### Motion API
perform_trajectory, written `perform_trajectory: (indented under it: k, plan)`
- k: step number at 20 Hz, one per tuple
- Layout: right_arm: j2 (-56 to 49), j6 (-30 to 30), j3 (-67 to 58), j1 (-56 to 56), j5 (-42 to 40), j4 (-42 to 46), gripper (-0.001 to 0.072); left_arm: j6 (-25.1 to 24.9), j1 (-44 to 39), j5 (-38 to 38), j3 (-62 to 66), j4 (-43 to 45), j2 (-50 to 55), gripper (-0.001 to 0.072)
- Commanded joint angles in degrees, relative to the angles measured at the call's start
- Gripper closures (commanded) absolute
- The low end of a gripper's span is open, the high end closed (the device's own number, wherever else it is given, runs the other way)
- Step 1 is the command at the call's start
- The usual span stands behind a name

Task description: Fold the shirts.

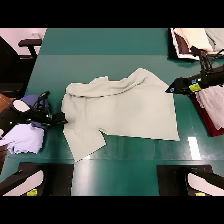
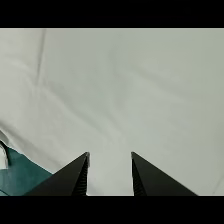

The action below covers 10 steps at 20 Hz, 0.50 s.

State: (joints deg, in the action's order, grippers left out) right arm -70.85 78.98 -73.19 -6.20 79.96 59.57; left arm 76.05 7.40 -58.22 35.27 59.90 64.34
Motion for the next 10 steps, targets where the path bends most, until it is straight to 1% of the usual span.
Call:
perform_trajectory:
  k: [1, 4, 6, 7, 8, 9, 10]
  plan:
    - [0.76, -0.11, 1.38, 1.44, 4.17, 0.15, 0.0409, 0.2, -1.7, -0.26, 0.52, -2.27, -0.13, 0.0677]
    - [4.63, -0.07, 9.84, 8.37, 4.68, 0.57, 0.0408, 0.11, -1.7, -3.85, 4.55, -1.6, -2.27, 0.0677]
    - [8.48, -0.07, 18.49, 15.39, 4.44, 0.63, 0.0404, 0.09, -1.7, -3.93, 6.49, -1.6, -4.76, 0.0678]
    - [10.12, -0.07, 22.73, 19.28, 4.46, 0.7, 0.0389, 0.11, -1.7, -3.91, 7.17, -1.66, -5.73, 0.0678]
    - [11.69, -0.07, 27.3, 23.71, 4.44, 1.36, 0.0292, 0.13, -1.7, -4.0, 7.69, -1.66, -6.49, 0.0678]
    - [12.81, -0.07, 31.12, 27.61, 4.55, 2.82, 0.023, 0.15, -1.7, -3.93, 7.82, -1.68, -6.93, 0.0677]
    - [13.57, -0.07, 34.82, 31.54, 4.42, 3.87, 0.023, 0.15, -1.7, -3.96, 7.82, -1.68, -7.02, 0.0677]
